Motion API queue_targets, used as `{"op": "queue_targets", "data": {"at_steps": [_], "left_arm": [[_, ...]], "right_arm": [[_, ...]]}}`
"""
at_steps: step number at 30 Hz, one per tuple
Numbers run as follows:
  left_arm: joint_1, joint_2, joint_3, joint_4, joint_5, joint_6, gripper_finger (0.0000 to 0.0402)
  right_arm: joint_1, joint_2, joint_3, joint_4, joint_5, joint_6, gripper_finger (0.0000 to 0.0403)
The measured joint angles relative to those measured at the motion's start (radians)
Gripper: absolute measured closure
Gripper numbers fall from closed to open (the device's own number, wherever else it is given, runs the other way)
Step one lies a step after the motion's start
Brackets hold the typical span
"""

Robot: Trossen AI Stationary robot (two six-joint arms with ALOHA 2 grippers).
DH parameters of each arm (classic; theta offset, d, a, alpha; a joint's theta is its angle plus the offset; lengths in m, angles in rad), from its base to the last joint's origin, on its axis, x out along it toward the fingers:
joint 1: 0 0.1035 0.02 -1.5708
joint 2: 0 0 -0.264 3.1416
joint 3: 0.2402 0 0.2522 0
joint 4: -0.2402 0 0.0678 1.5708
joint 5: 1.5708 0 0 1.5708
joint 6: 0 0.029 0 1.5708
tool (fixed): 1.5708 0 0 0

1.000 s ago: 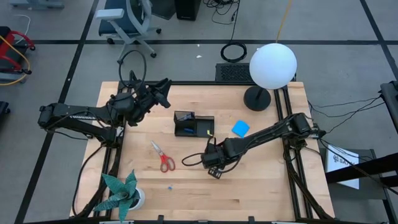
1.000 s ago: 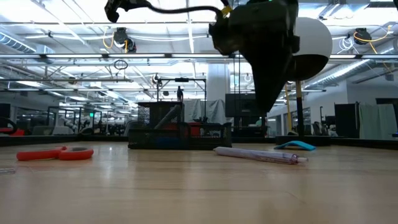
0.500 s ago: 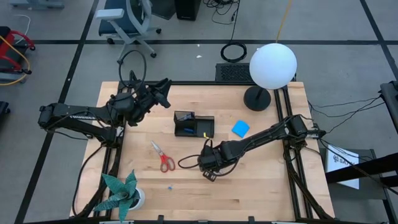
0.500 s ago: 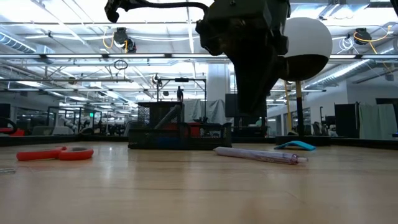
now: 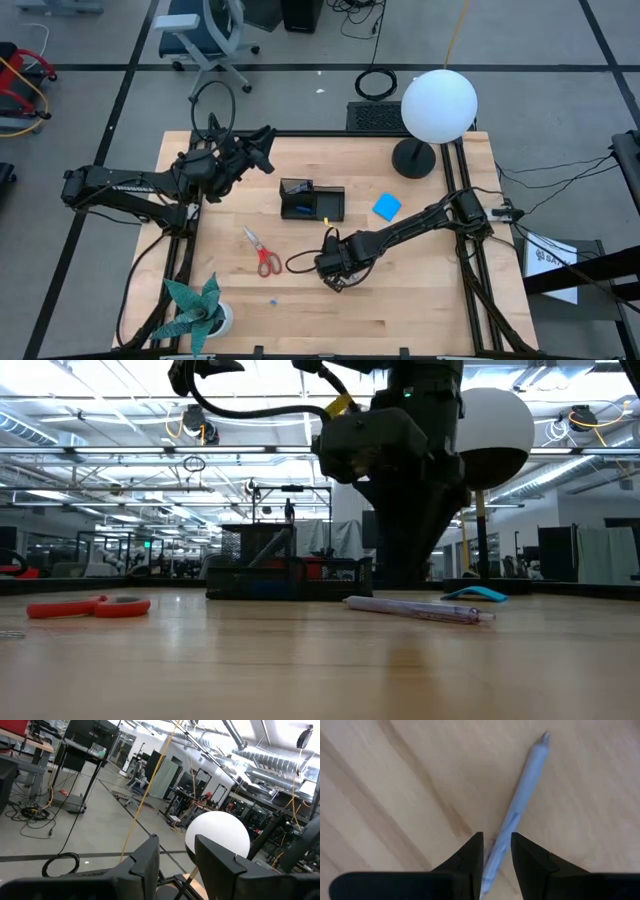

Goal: Pick and place office supplies into organizer
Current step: Put the white pen into the desk organizer

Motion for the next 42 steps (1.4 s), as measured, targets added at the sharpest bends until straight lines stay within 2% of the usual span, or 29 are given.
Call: {"op": "queue_targets", "data": {"at_steps": [11,16,21,24,29,37,42], "left_arm": [[0.000,0.000,0.000,0.000,0.000,0.000,0.0270],[0.000,0.000,0.000,0.000,0.000,0.000,0.0270],[0.000,0.000,0.000,0.000,0.000,0.000,0.0270],[0.000,0.000,0.000,0.000,0.000,0.000,0.0270],[0.000,0.000,0.000,0.000,0.000,0.000,0.0270],[0.000,0.000,0.000,0.000,0.000,0.000,0.0270],[0.000,0.000,0.000,0.000,0.000,0.000,0.0270]], "right_arm": [[-0.031,0.001,-0.062,0.050,0.024,-0.008,0.0314],[-0.046,-0.001,-0.111,0.118,-0.048,-0.033,0.0314],[-0.046,-0.002,-0.117,0.123,-0.054,-0.079,0.0315],[-0.046,-0.002,-0.117,0.122,-0.066,-0.121,0.0327],[-0.044,-0.002,-0.118,0.119,-0.073,-0.206,0.0384],[-0.044,-0.010,-0.120,0.122,-0.078,-0.254,0.0385],[-0.040,-0.060,-0.123,0.113,-0.096,-0.284,0.0385]]}}
